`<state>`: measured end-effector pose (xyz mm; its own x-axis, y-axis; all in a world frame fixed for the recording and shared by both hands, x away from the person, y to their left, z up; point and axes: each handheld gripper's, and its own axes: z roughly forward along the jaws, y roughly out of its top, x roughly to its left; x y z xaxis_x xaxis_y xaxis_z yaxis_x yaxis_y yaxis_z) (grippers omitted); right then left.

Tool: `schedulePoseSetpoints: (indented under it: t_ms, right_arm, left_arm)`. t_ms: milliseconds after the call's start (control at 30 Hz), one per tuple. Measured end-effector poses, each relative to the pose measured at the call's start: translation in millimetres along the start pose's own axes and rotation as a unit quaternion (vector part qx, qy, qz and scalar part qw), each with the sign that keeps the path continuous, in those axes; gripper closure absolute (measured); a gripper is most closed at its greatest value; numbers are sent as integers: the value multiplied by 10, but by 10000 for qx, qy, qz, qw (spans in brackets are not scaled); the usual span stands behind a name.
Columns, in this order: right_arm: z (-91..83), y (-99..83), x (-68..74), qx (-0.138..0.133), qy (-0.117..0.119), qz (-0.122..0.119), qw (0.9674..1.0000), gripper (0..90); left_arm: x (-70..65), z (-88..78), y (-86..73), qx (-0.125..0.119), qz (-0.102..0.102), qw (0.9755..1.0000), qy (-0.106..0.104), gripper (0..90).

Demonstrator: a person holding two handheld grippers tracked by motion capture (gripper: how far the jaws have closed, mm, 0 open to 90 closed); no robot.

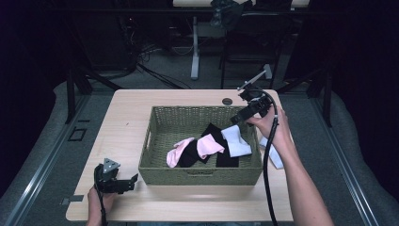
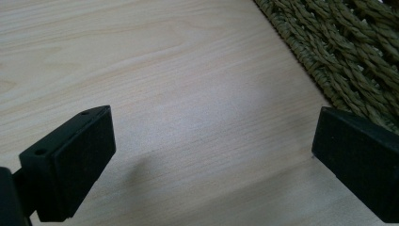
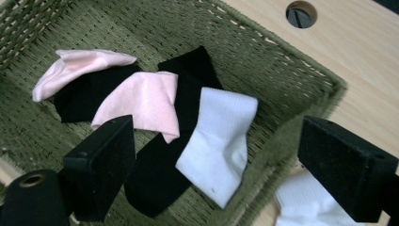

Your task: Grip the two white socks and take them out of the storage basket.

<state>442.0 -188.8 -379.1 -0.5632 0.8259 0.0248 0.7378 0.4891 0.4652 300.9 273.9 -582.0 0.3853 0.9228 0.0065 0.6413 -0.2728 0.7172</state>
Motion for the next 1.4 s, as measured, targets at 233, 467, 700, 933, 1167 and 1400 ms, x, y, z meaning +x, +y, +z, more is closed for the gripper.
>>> schedulePoseSetpoints:
  t_ms: [233,467,700,933,1167,1400]
  right_arm:
    - [378,95,48,231,-15,16,9997,94]
    - [783,105,78,452,134,89,9988,94]
    - [1012,89,94,602,80,128,9981,97]
    - [1221,56,46,686,-32,232,9974,93]
    - [1376,34,22,756,-175,351,9964,117]
    - [1463,58,6,983,-356,339,9939,153]
  left_arm:
    - [10,-11,-9,-35,-28,10000,3,1]
    - [4,-10,-9,-41,-40,10000,-24,1]
    - [0,-7,-2,-12,0,10000,-30,1]
    - [3,-3,-5,-6,-4,10000,-36,1]
    - [0,-5,-4,-3,6,10000,-50,1]
    - [2,-6,-5,-16,-4,10000,-51,1]
